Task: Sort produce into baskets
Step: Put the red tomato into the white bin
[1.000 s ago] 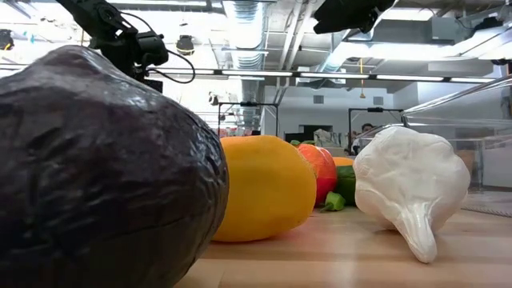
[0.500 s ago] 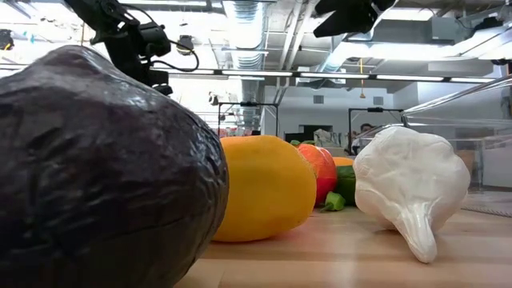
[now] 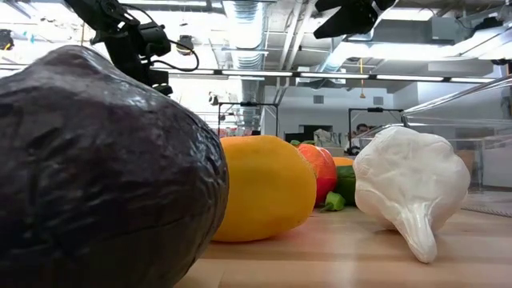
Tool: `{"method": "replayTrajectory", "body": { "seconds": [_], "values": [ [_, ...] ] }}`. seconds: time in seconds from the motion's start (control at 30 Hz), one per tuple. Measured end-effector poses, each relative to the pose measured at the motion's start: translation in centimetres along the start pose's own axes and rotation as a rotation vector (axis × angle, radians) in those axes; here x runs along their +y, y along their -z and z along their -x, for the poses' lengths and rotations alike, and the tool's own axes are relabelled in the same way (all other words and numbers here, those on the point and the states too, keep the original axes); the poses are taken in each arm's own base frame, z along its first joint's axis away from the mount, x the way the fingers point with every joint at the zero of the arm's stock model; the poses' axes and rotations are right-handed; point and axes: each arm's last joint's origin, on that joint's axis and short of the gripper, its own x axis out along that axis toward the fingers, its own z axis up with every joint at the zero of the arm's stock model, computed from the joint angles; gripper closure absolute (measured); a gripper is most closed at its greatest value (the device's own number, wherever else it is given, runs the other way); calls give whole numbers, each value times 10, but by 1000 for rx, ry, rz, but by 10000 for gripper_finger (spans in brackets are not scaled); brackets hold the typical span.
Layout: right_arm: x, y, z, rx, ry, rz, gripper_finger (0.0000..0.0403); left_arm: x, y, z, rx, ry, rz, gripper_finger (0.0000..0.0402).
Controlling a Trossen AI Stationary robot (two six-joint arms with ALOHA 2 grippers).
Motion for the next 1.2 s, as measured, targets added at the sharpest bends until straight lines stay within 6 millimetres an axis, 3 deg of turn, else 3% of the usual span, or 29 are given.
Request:
{"method": "replayTrajectory", "body": {
  "seconds": [0.27,0.7,0.9,1.2],
  "values": [
    [23,4,8,66,-302,-94,14,-5,0,1,-3,14,-18,18],
    [102,31,39,91,-537,3,15,-13,1,3,-7,33,-42,18],
    [139,49,31,133,-589,64,15,-17,1,4,-9,44,-48,18],
    [179,52,18,355,-516,212,15,-24,2,6,-12,62,-23,18]
  ]
}}
